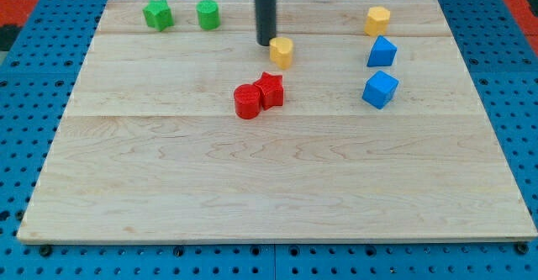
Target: Push the yellow hart below the blue cube
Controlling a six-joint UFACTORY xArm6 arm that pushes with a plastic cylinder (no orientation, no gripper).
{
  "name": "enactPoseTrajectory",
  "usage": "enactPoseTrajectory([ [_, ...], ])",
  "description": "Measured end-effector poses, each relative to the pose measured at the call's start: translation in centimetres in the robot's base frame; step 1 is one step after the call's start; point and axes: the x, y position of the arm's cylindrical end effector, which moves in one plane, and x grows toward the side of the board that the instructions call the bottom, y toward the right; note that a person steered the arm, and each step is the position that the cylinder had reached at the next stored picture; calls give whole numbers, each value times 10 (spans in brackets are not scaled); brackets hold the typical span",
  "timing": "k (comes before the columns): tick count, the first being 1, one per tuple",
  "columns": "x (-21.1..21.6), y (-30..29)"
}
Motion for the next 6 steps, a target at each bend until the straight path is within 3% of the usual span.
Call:
enactPoseTrajectory([
  [1,16,32],
  [2,63,70],
  [3,83,75],
  [4,48,70],
  [5,57,53],
  [6,119,52],
])
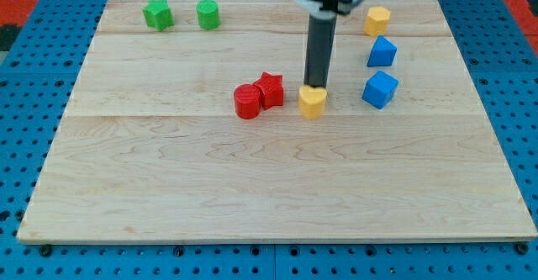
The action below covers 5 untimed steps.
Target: Push the yellow hart below the blue cube
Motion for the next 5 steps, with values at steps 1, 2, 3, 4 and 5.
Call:
enactPoseTrajectory([
  [1,45,4],
  [2,44,-51],
  [3,60,-65],
  [4,92,-52],
  [5,88,22],
])
